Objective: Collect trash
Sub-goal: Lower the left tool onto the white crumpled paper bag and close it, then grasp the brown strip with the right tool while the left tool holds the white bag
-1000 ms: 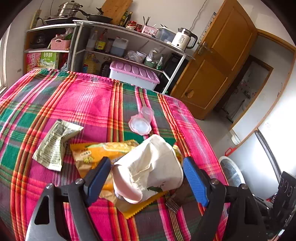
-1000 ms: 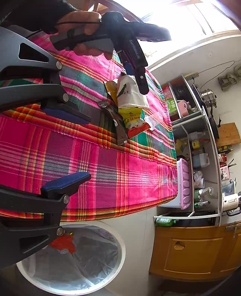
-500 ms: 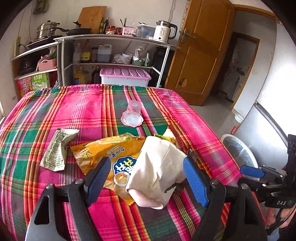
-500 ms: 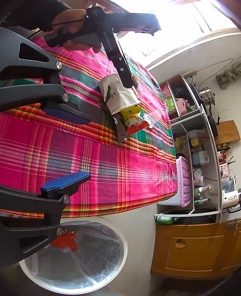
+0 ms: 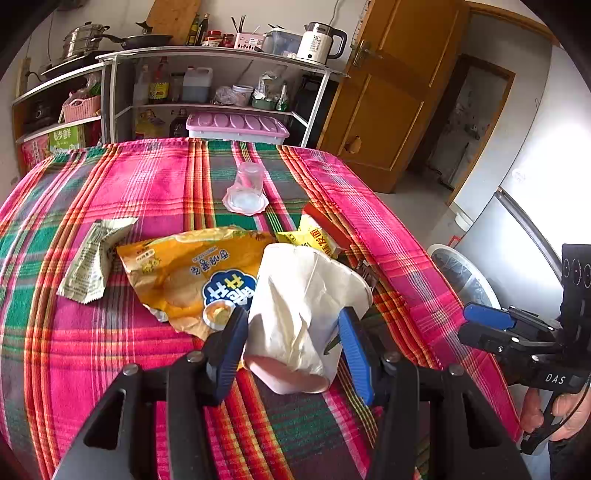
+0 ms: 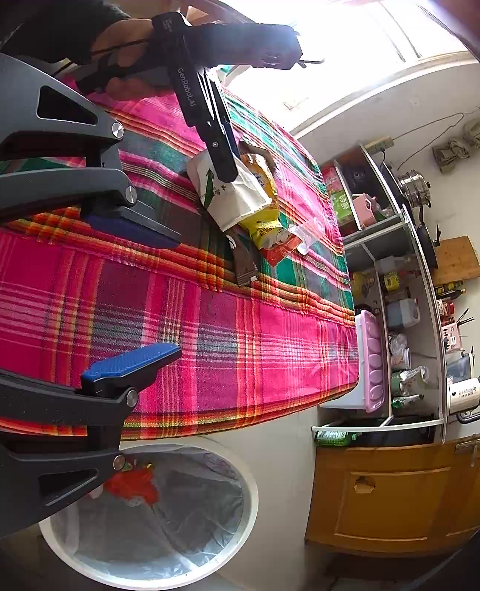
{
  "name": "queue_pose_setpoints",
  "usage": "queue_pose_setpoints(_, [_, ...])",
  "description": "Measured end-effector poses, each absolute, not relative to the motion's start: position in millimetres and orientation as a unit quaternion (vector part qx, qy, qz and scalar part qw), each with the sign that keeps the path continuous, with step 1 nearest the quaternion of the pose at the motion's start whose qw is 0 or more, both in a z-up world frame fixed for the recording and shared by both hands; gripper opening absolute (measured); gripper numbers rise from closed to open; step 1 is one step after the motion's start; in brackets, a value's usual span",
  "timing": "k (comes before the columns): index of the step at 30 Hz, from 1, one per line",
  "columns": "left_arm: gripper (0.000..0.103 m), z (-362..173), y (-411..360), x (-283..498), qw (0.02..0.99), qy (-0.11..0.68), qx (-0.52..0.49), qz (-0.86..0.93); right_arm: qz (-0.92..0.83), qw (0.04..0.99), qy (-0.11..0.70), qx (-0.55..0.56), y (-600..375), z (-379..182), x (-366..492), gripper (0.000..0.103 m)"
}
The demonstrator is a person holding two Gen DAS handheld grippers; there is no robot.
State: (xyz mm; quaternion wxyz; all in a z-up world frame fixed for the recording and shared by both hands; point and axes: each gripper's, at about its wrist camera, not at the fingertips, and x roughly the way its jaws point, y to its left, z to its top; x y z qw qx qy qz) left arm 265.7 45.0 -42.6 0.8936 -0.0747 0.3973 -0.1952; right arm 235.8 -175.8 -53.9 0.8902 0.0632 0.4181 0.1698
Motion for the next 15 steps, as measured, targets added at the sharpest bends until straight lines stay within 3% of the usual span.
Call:
queue_pose_setpoints(9, [0.051,-45.3,27.4,252.2,0.897,0.392,-0.044,-0.198,0.166,0.888,0.423,0.065,-173.5,-54.8,237.2,0.054])
queue_pose_setpoints(11, [0.048,-43.0,23.8,247.6,0.900,0.386,-0.039,-0.198,0.165,0.888,0.424,0.068,-173.4,-54.6,238.6,0.054])
queue_pose_setpoints(13, [0.037,-39.8,24.9,241.5,0.905,0.376,-0.044,-0.193,0.165,0.887,0.426,0.072,-173.1,-54.9,240.2,0.054])
queue_pose_setpoints(15, [0.037,-35.8,30.2,235.6,0.911,0.365,-0.059,-0.185,0.166,0.885,0.429,0.076,-171.4,-54.7,241.5,0.054])
